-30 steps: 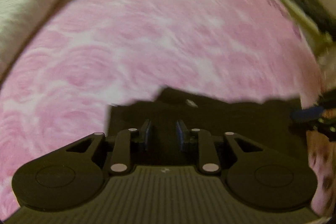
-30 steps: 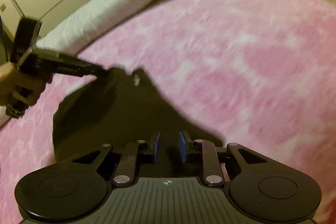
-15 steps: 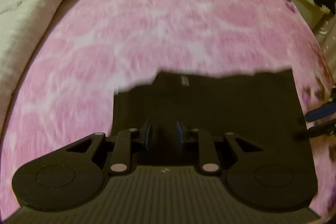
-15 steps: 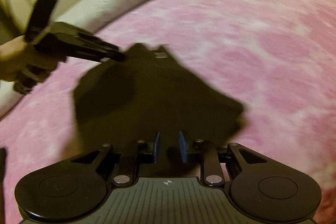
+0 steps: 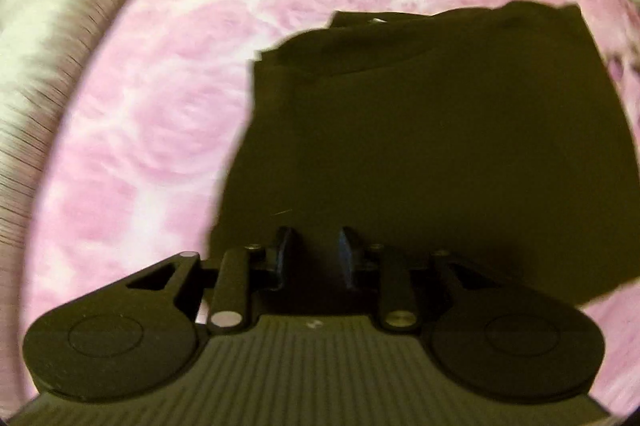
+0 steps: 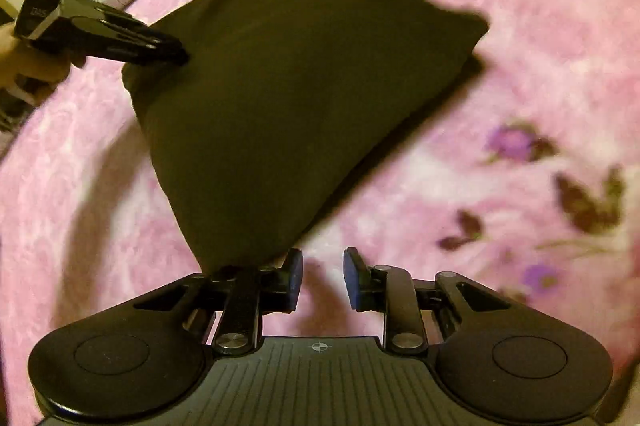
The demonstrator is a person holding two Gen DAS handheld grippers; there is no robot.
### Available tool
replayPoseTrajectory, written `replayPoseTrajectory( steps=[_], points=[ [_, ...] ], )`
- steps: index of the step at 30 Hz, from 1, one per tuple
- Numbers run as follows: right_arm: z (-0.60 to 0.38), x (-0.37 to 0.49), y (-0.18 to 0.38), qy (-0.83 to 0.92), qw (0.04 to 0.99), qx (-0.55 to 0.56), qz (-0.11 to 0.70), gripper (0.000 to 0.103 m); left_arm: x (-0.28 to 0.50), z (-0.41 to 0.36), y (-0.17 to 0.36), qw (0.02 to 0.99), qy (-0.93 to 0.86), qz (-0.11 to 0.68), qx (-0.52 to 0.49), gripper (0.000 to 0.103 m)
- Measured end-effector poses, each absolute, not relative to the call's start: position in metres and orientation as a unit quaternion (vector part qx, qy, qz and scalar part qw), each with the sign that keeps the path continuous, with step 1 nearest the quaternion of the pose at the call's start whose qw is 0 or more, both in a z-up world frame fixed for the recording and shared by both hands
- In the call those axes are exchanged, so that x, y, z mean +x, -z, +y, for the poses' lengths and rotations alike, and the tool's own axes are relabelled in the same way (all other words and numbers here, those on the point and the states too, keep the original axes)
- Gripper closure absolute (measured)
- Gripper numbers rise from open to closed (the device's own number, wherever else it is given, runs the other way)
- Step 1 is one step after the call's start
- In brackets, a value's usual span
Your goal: Fold clothes
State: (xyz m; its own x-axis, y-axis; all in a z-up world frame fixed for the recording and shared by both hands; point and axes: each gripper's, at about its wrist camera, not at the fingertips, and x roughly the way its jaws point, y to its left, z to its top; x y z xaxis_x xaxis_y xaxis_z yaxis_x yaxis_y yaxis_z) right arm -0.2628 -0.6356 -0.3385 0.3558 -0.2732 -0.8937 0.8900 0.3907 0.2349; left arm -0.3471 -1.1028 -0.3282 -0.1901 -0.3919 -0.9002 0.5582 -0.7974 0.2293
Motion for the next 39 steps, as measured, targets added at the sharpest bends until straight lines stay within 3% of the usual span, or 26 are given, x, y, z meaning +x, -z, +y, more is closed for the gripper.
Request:
replayPoseTrajectory(
  steps=[1,4,5,7,11,15,17,18,20,21,22,25,28,32,36,39],
  points=[
    [-0.631,-0.257,0.329,0.398,0.741,0.361,0.403,0.07,-0.34,-1.098,0.321,0.309,0.771,0.054,0.554,0.074],
    [-0.616,-0.229,0.309,0.385,0.78,0.286,0.402,0.036,-0.32,-1.067,0.313,0.276,0.781,-0.028,0.56,0.054],
    [-0.61,-0.216,0.306,0.377,0.794,0.254,0.404,0.027,-0.314,-1.054,0.314,0.258,0.782,-0.06,0.564,0.052],
    [-0.598,-0.197,0.313,0.356,0.811,0.203,0.416,0.026,-0.308,-1.025,0.328,0.216,0.774,-0.141,0.579,0.04],
    [-0.593,-0.15,0.351,0.33,0.802,0.124,0.483,0.026,-0.311,-0.988,0.367,0.167,0.74,-0.28,0.588,0.039],
    [-0.594,-0.127,0.384,0.325,0.793,0.041,0.514,0.028,-0.321,-0.983,0.397,0.178,0.72,-0.336,0.58,0.038],
    [-0.597,-0.131,0.388,0.329,0.793,0.013,0.513,0.06,-0.325,-0.984,0.404,0.186,0.715,-0.355,0.572,0.037],
    [-0.599,-0.135,0.388,0.328,0.792,0.007,0.514,0.064,-0.326,-0.984,0.405,0.186,0.712,-0.363,0.571,0.037],
    [-0.608,-0.143,0.378,0.314,0.798,0.025,0.514,0.083,-0.329,-0.984,0.407,0.184,0.705,-0.377,0.571,0.037],
    [-0.61,-0.15,0.368,0.311,0.801,0.027,0.511,0.084,-0.33,-0.983,0.407,0.182,0.701,-0.384,0.573,0.039],
    [-0.612,-0.157,0.357,0.309,0.804,0.027,0.508,0.086,-0.332,-0.982,0.406,0.18,0.696,-0.389,0.576,0.048],
    [-0.617,-0.182,0.325,0.304,0.81,0.025,0.501,0.087,-0.336,-0.98,0.4,0.172,0.692,-0.373,0.593,0.081],
    [-0.613,-0.224,0.298,0.307,0.802,0.01,0.513,0.089,-0.344,-0.956,0.381,0.158,0.708,-0.355,0.59,0.09],
    [-0.606,-0.27,0.287,0.32,0.781,0.003,0.536,0.089,-0.36,-0.905,0.356,0.145,0.74,-0.313,0.577,0.09],
    [-0.59,-0.297,0.308,0.33,0.765,0.013,0.553,0.087,-0.364,-0.87,0.365,0.153,0.745,-0.287,0.583,0.085],
    [-0.577,-0.299,0.321,0.343,0.761,0.049,0.549,0.072,-0.364,-0.861,0.368,0.173,0.744,-0.263,0.589,0.075]
  ],
)
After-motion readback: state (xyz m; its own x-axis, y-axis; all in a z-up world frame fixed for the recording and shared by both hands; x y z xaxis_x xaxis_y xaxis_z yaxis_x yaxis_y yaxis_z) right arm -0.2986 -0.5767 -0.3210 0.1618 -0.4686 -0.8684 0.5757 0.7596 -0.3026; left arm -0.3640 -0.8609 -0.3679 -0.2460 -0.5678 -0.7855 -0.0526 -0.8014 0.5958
